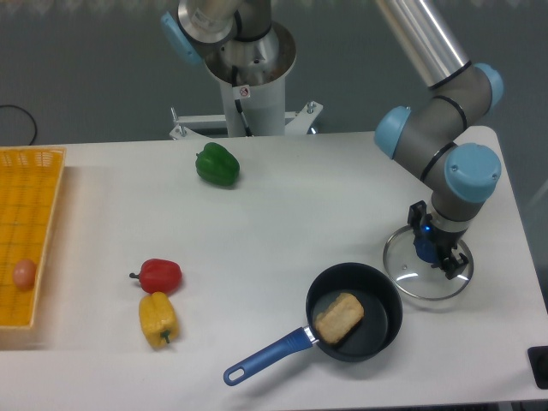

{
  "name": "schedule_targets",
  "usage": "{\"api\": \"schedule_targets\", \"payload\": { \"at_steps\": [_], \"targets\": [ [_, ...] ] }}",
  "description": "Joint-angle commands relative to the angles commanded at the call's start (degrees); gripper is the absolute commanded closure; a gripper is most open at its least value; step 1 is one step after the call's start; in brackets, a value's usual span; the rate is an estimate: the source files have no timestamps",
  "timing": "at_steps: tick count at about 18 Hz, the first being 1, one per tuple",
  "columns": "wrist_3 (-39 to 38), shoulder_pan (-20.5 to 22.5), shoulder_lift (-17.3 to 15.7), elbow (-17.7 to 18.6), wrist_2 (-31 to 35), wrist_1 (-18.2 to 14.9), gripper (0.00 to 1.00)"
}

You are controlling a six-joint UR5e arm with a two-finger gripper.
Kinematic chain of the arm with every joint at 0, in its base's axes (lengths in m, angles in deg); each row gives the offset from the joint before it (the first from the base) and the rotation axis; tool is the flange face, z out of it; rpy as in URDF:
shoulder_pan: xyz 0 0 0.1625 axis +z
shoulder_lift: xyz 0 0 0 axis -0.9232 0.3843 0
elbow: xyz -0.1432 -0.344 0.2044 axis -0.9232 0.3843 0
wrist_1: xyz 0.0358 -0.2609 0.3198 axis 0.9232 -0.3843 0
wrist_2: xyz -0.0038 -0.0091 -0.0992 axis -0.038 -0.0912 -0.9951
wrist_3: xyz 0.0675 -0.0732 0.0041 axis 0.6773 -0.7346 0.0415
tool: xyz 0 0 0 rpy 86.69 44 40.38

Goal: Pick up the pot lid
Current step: 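Lift the glass lid by its knob and slide it away, then carry the held glass lid up and away from the pan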

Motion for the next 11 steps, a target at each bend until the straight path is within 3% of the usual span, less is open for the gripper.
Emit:
{"api": "schedule_targets", "payload": {
  "at_steps": [8, 11],
  "targets": [
    [-0.09, -0.44, -3.78, 4.31, 0.26, -1.14, 0.37],
    [-0.17, -0.97, -5.36, 4.84, 1.23, -3.33, 0.37]
  ]
}}
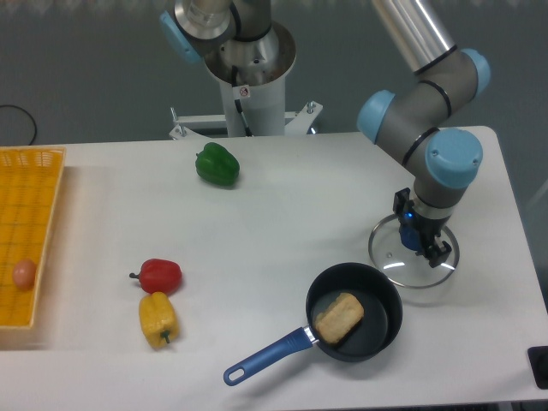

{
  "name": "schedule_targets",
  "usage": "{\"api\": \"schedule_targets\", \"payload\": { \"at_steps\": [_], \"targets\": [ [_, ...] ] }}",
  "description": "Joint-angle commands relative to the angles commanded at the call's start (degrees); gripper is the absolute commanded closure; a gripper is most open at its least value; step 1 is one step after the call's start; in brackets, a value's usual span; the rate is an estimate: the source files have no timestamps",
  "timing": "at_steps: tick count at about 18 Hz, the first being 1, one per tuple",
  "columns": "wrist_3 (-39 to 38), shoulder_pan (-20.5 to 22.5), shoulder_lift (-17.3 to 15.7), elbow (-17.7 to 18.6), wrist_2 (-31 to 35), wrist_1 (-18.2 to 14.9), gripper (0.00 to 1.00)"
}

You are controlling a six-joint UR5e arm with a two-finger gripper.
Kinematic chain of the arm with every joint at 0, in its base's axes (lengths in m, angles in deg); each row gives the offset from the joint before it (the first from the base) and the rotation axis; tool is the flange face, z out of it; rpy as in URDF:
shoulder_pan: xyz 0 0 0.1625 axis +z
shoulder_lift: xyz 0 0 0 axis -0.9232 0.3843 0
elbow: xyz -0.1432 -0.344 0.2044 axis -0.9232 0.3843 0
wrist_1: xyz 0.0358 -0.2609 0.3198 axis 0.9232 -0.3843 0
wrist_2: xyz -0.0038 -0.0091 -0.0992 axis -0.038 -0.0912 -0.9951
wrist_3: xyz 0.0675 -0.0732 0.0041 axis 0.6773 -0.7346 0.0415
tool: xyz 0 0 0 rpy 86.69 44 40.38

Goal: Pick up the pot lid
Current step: 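Carry the held glass lid up and away from the pan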

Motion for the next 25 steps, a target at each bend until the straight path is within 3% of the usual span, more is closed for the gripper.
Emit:
{"api": "schedule_targets", "payload": {
  "at_steps": [11, 25],
  "targets": [
    [-1.14, 0.26, -6.77, 0.35, 0.26, -11.17, 0.37],
    [-1.93, -0.53, -8.35, -0.26, -0.09, -13.72, 0.37]
  ]
}}
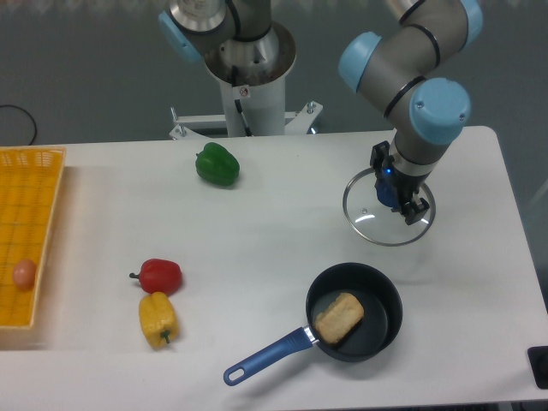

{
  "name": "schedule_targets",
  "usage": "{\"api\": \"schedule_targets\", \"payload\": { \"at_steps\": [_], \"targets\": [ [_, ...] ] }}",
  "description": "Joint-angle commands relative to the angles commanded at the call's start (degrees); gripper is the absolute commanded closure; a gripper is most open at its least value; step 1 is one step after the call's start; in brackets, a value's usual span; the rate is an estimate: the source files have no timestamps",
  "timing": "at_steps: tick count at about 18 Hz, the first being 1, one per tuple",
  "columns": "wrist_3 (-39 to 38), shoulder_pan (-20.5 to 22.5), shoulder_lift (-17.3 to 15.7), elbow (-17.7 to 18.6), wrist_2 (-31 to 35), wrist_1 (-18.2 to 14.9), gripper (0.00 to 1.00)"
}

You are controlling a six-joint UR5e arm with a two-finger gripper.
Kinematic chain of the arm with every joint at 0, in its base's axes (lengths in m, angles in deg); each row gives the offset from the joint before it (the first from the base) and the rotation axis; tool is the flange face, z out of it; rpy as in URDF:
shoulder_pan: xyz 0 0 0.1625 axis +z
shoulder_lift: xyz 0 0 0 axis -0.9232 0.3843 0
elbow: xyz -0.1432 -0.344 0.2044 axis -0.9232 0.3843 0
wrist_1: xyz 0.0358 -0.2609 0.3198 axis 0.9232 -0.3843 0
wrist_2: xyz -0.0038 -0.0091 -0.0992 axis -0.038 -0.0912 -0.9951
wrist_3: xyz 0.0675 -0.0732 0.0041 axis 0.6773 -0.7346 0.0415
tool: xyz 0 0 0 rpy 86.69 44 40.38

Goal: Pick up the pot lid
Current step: 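Carry the held glass lid up and away from the pan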

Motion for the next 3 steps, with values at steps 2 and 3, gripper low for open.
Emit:
{"api": "schedule_targets", "payload": {
  "at_steps": [2, 3],
  "targets": [
    [-0.61, -0.17, 0.00, -0.17, 0.00, 0.00, 0.37],
    [-0.88, -0.18, 0.00, -0.18, 0.00, 0.09, 0.37]
  ]
}}
